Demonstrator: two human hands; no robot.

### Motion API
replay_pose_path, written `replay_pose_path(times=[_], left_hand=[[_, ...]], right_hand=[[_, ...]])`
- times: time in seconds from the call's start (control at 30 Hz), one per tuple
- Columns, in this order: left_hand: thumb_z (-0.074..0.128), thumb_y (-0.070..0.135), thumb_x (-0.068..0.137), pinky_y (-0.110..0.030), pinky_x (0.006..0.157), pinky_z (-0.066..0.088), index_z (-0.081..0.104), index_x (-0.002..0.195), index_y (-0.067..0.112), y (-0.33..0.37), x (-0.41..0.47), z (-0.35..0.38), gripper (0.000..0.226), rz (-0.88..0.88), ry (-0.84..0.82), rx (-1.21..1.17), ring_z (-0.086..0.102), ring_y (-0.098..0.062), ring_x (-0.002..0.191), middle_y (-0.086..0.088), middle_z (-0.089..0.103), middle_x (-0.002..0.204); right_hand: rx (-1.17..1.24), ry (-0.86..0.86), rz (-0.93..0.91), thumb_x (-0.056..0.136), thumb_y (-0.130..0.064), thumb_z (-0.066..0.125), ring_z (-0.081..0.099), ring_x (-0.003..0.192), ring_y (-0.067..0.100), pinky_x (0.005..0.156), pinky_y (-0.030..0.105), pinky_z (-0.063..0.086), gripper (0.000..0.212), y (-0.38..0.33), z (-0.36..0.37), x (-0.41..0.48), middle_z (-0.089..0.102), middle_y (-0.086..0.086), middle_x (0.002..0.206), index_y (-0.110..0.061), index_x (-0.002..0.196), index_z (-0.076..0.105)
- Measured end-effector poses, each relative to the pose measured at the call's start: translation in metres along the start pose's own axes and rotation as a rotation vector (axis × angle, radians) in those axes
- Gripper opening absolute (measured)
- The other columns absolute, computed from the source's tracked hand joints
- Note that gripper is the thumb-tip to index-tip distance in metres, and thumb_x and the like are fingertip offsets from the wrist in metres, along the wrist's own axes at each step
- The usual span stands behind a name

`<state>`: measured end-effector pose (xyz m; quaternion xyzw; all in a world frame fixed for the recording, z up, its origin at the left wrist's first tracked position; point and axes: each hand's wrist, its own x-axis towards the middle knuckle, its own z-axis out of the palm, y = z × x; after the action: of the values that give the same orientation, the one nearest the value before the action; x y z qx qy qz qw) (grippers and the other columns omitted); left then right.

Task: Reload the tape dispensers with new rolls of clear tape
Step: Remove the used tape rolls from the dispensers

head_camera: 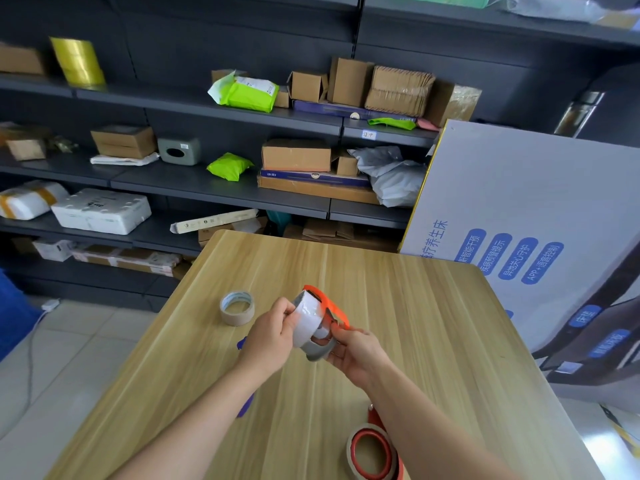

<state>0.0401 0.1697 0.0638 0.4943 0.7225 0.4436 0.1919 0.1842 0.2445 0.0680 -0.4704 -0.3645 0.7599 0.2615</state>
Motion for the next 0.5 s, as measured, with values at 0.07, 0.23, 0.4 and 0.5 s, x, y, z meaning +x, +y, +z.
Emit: replay_pose_path(times=[0.07,0.23,0.4,0.5], left_hand=[[0.042,0.023,0.100,-0.031,0.054,0.029,0.045,0.084,0.015,-0.0019,-0.0013,0.0010,0.019,0.010,-0.003,0.021,0.036,-0.012,0.054,0.006,0.042,0.061],[0.040,0.022,0.101,-0.033,0.053,0.027,0.043,0.087,0.016,-0.0044,0.0001,0.0006,0.015,0.144,-0.053,0.244,0.042,-0.016,0.056,0.004,0.045,0.061],[0.043,0.019,0.100,-0.020,0.049,0.021,0.049,0.091,0.009,-0.0006,-0.0029,0.0024,0.015,0.358,-0.154,0.382,0.042,-0.024,0.065,0.000,0.050,0.069],[0.041,0.023,0.098,-0.016,0.057,0.023,0.049,0.086,0.011,-0.0029,-0.0046,0.0012,0.018,0.464,-0.205,0.434,0.047,-0.024,0.066,-0.001,0.055,0.069]], right_hand=[[-0.070,0.010,0.001,0.096,0.000,0.051,0.069,0.074,0.026,0.069,0.037,0.057,0.013,-0.0005,0.0011,-0.0009,0.073,0.011,0.079,-0.001,0.094,0.063],[-0.053,0.051,-0.008,0.090,-0.015,0.047,0.063,0.082,0.026,0.073,0.039,0.053,0.015,-0.0044,-0.0019,-0.0028,0.068,0.010,0.088,-0.008,0.091,0.061],[-0.346,0.101,-0.038,0.086,-0.062,0.057,0.070,0.097,0.024,0.088,0.040,0.056,0.039,-0.0041,-0.0034,0.0002,0.074,0.005,0.102,-0.029,0.104,0.062],[-0.366,0.272,-0.114,0.081,-0.058,0.065,0.065,0.102,0.023,0.082,0.039,0.057,0.052,-0.0005,-0.0066,0.0047,0.065,0.001,0.113,-0.024,0.117,0.051]])
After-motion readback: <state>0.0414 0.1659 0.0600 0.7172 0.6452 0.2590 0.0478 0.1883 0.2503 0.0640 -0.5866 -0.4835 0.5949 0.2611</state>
